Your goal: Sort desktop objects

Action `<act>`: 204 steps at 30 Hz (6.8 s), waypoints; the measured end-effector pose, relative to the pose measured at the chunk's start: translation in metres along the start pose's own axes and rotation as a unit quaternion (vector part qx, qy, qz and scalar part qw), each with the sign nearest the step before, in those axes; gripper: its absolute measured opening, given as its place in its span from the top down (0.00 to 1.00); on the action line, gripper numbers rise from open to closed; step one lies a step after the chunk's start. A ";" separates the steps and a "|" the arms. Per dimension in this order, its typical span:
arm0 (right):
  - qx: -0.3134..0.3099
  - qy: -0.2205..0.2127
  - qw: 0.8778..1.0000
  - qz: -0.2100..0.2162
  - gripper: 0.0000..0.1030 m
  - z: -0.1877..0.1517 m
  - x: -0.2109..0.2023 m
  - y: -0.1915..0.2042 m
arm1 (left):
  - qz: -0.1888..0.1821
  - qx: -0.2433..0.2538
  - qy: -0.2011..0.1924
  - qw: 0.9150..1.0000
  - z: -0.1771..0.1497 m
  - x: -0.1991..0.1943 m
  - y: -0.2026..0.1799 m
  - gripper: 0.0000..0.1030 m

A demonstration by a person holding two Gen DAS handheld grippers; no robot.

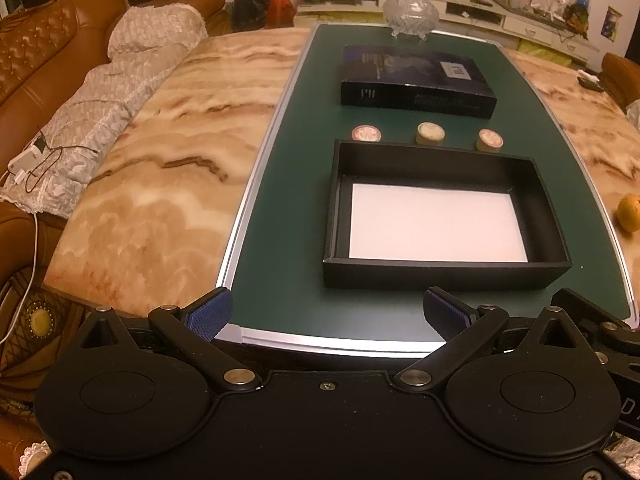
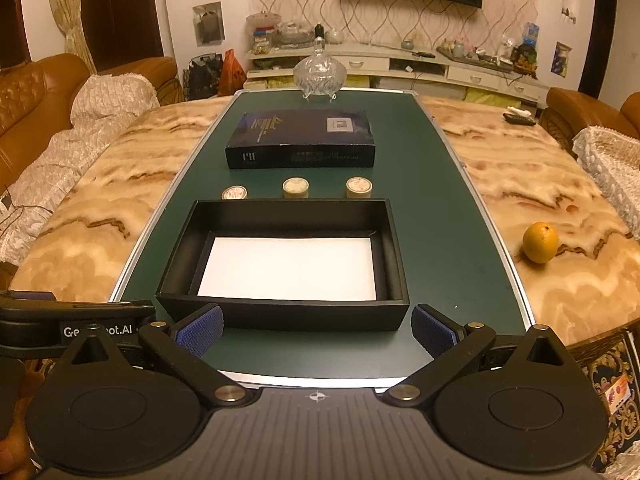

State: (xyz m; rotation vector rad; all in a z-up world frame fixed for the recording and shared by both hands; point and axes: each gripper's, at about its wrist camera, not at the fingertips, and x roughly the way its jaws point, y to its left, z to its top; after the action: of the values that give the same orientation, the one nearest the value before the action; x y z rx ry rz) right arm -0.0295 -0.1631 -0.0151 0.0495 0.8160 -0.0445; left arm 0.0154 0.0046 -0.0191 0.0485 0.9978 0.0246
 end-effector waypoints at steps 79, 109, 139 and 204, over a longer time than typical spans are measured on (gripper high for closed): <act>0.110 0.042 0.992 0.043 0.00 0.012 0.121 -0.042 | 0.000 -0.022 0.021 1.000 0.169 0.228 -0.045 0.03; 0.121 0.043 0.991 0.038 0.00 0.016 0.130 -0.053 | -0.019 -0.041 0.050 0.998 0.171 0.252 -0.034 0.60; 0.130 0.038 0.990 0.033 0.00 0.006 0.102 -0.056 | -0.053 0.011 0.059 0.997 0.087 0.141 -0.033 0.60; 0.010 0.159 0.987 0.025 0.56 0.134 0.291 -0.049 | -0.097 -0.027 0.063 0.993 0.028 0.116 0.021 0.21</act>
State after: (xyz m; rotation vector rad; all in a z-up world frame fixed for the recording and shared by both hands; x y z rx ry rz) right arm 0.2642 -0.2262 -0.1366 0.0980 1.1322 0.0024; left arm 0.1016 0.0297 -0.1001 -0.1008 1.1237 -0.1236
